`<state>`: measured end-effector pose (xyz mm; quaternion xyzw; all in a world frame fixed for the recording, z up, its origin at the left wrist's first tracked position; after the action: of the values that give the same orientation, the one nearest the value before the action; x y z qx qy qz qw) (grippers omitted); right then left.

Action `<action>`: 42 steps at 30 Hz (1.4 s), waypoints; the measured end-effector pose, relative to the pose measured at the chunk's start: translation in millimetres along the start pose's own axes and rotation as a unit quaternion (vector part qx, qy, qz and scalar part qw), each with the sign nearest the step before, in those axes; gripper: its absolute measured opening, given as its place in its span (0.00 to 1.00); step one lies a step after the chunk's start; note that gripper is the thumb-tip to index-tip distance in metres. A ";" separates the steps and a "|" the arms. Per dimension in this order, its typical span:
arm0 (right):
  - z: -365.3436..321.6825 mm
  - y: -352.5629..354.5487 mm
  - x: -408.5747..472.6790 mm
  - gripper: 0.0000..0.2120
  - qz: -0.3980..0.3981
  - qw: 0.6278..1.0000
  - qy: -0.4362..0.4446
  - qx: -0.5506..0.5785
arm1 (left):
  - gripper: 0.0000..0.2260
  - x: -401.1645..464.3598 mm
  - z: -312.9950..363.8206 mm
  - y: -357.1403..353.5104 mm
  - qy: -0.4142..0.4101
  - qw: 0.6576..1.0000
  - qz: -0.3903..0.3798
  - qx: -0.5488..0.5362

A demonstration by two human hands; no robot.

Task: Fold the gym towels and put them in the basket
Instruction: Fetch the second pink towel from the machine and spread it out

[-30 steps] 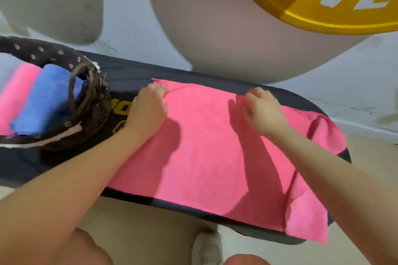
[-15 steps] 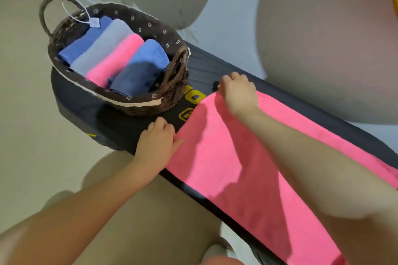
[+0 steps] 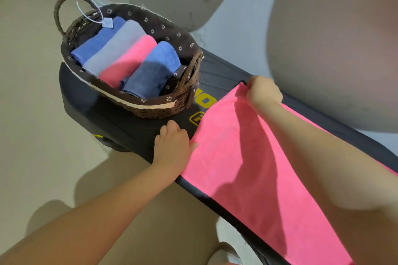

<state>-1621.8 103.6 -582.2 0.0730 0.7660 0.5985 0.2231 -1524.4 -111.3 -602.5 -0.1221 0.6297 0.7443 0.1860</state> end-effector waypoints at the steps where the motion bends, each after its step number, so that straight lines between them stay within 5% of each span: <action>1: 0.1 2.9 -0.5 0.13 0.010 1.000 -0.009 0.023 | 0.17 -0.4 0.9 -1.0 -0.006 1.000 -0.004 0.001; 6: -11.2 10.7 -3.7 0.11 0.045 0.976 0.037 0.210 | 0.10 -0.8 -3.6 12.9 -0.056 0.996 0.013 -0.067; 12: -33.3 -6.5 3.9 0.10 -0.009 0.931 0.072 0.358 | 0.08 -4.0 -30.8 28.1 -0.109 0.986 0.028 -0.120; 16: -56.7 -6.1 1.8 0.08 -0.016 0.920 0.108 0.377 | 0.08 -2.8 -45.3 30.1 -0.105 0.988 0.058 -0.096; 20: -62.8 -12.8 -11.5 0.22 -0.038 0.943 0.159 0.289 | 0.10 -3.9 -56.2 32.1 -0.068 0.995 0.074 -0.004; 24: -31.0 -11.8 -38.1 0.16 -0.022 0.952 0.146 0.270 | 0.07 -8.8 -38.8 30.0 -0.117 0.993 0.018 -0.013; 34: 155.6 24.7 -141.5 0.16 0.066 0.956 -0.051 0.281 | 0.12 -40.1 135.0 -0.1 -0.415 0.906 -0.075 -0.041; 38: 239.2 27.5 -204.4 0.14 0.152 0.926 -0.198 0.284 | 0.07 -79.6 198.1 -35.0 -0.477 0.869 -0.133 -0.004; 42: 301.5 14.1 -256.1 0.15 0.183 0.889 -0.296 0.299 | 0.14 -115.0 232.1 -68.6 -0.480 0.863 -0.156 0.037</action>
<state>-1266.7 277.0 -559.2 0.4488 0.7802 0.3223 0.2933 -1379.1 112.1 -574.8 0.1604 0.4622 0.6485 0.5831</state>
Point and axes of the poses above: each hand's wrist, its own x-axis towards the middle knuckle, its own y-axis out of the back of the hand, z = x × y, the point moved 4 cm from there along x, towards the middle knuckle, and after that the axes turned 4 degrees about -z, right-handed, at the moved point
